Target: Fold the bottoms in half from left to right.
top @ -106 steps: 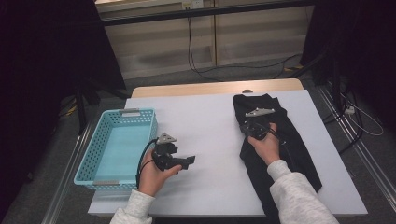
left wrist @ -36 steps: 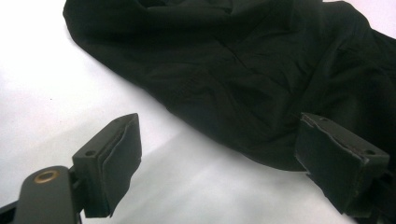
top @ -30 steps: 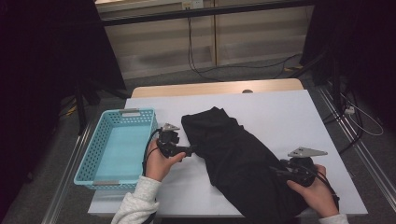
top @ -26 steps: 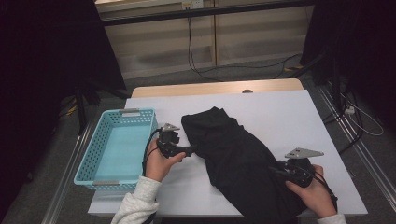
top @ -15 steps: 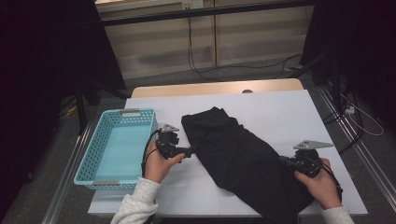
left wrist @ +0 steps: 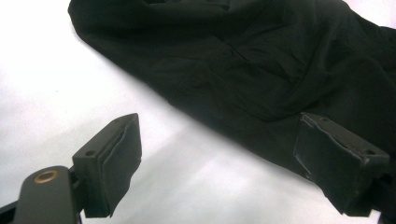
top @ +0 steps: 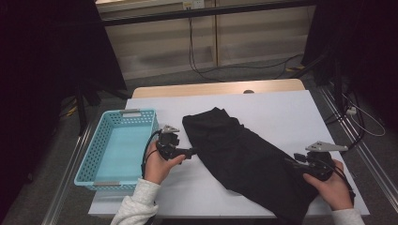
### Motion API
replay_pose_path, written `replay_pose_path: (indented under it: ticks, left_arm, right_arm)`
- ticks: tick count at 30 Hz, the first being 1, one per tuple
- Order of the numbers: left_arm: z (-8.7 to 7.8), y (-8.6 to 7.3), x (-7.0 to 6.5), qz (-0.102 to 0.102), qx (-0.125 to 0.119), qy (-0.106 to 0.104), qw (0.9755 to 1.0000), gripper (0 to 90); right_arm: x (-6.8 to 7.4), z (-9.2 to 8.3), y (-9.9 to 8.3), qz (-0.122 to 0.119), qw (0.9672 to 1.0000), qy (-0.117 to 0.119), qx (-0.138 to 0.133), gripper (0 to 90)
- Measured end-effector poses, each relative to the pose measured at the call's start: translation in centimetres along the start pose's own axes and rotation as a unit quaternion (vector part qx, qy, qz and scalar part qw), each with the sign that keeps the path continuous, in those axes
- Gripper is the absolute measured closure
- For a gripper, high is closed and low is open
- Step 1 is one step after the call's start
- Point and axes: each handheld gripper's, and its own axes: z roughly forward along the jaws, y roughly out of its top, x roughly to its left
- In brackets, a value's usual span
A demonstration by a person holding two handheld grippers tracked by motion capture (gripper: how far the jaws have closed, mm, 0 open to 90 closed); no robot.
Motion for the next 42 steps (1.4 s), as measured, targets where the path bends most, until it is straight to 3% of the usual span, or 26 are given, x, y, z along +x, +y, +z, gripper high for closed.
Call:
replay_pose_path:
  ticks: [4,9,10,11,13,17,19,22,26,28,31,34,37,40,42]
  left_arm:
    - [-0.1,0.0,-0.2,0.003,-0.002,-0.003,1.0000,15.1]
    - [-0.1,0.1,-0.5,0.010,-0.001,-0.002,0.9999,15.1]
    - [-0.1,0.1,-0.5,0.009,-0.001,-0.002,1.0000,15.1]
    - [-0.1,0.2,-0.5,0.010,0.000,-0.002,1.0000,15.1]
    - [0.0,0.2,-0.5,0.010,0.000,-0.002,0.9999,15.1]
    - [0.1,0.2,-0.5,0.010,0.005,-0.005,0.9999,15.1]
    - [0.1,0.2,-0.6,0.008,0.003,-0.007,0.9999,15.1]
    - [0.1,0.2,-0.7,0.010,0.003,-0.006,0.9999,15.2]
    - [0.2,0.2,-0.7,0.010,0.005,-0.005,0.9999,15.1]
    - [0.2,0.2,-0.7,0.011,0.005,-0.005,0.9999,15.1]
    - [0.3,0.2,-0.6,0.011,0.005,-0.004,0.9999,15.1]
    - [0.3,0.2,-0.6,0.012,0.006,-0.004,0.9999,15.1]
    - [0.3,0.2,-0.6,0.013,0.006,-0.002,0.9999,15.1]
    - [0.3,0.2,-0.6,0.013,0.006,-0.001,0.9999,15.1]
    - [0.3,0.1,-0.5,0.009,0.004,0.002,0.9999,15.1]
  right_arm:
    - [-0.1,-1.6,-0.8,0.008,0.9999,0.004,0.005,64.9]
    - [0.5,-2.5,-2.5,-0.007,0.9992,-0.004,0.040,66.0]
    - [0.5,-2.5,-2.8,-0.007,0.9994,-0.006,0.034,67.0]
    - [0.5,-2.5,-2.9,-0.002,0.9995,-0.005,0.031,70.6]
    - [0.3,-2.6,-2.8,0.005,0.9994,-0.007,0.034,89.8]
    - [-0.1,-2.7,-2.7,0.012,0.9994,0.008,0.030,90.0]
    - [-0.5,-3.2,-2.4,0.018,0.9997,0.010,0.015,90.0]
    - [-1.4,-4.0,-2.2,0.027,0.9996,-0.002,-0.004,90.0]
    - [-1.9,-3.6,-2.6,0.023,0.9996,-0.016,0.001,88.9]
    - [-1.8,-3.4,-2.6,0.019,0.9996,-0.019,0.013,78.2]
    - [-2.0,-3.4,-2.6,0.014,0.9992,-0.037,0.010,72.9]
    - [-2.1,-3.2,-2.8,0.019,0.9994,-0.019,0.020,63.2]
    - [-1.7,-2.5,-2.9,0.019,0.9995,-0.009,0.022,60.0]
    - [-1.1,-2.2,-2.8,0.012,0.9997,-0.009,0.022,65.2]
    - [-0.7,-2.0,-2.6,0.011,0.9995,0.001,0.029,79.5]
